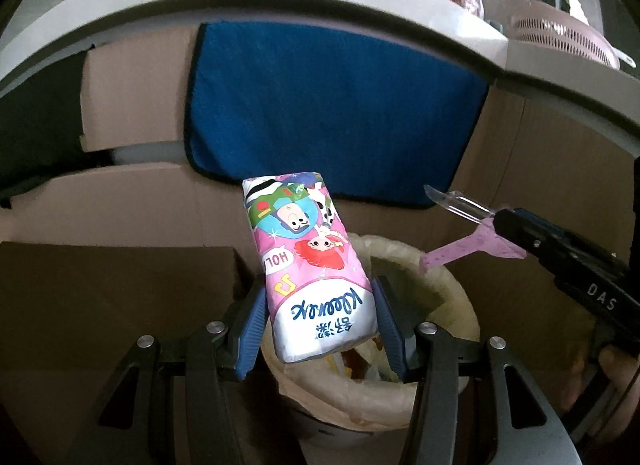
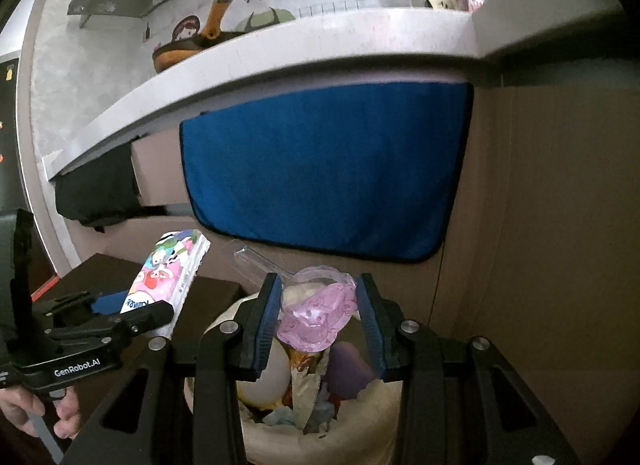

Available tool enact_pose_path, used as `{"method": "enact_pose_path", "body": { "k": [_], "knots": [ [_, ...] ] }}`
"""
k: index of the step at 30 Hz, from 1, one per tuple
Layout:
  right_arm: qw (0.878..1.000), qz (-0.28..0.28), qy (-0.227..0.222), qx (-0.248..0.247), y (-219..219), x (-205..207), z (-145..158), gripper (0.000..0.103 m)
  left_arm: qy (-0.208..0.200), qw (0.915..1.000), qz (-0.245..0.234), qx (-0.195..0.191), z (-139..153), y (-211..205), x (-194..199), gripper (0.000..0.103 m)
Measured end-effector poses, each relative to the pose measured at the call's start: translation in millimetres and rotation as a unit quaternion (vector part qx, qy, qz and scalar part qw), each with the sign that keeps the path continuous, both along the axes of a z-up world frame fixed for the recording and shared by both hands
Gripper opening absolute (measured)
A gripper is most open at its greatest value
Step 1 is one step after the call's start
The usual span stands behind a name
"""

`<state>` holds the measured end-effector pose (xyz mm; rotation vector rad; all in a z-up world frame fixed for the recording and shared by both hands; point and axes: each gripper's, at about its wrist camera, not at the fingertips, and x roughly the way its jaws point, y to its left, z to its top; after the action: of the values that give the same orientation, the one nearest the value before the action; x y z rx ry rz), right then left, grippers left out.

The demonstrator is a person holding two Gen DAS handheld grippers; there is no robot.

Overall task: Collect trash
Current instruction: 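Open both tools to drop the tissue pack and pink toy into the bin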

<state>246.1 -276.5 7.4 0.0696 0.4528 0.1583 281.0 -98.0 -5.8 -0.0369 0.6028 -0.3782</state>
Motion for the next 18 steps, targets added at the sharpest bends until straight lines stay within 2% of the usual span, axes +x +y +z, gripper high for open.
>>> {"method": "enact_pose_path", "body": {
  "k": [8,15,17,18],
  "knots": [
    [0.999,-0.005,0.030,0.012,-2,16,-21,0.036,0.040,0.9990,-0.017,-0.006,-22,-4,20,0.052],
    [0.998,-0.006,0.053,0.029,-5,27,-35,0.037,0.083,0.9953,-0.042,-0.028,-34,-3,36,0.054],
    [0.997,-0.006,0.062,0.039,-6,30,-40,0.048,0.081,0.9955,-0.042,-0.025,-34,-3,39,0.056],
    [0.997,-0.013,0.063,0.040,-6,30,-42,0.058,0.076,0.9956,-0.047,-0.029,-34,-4,40,0.056]
  ]
}}
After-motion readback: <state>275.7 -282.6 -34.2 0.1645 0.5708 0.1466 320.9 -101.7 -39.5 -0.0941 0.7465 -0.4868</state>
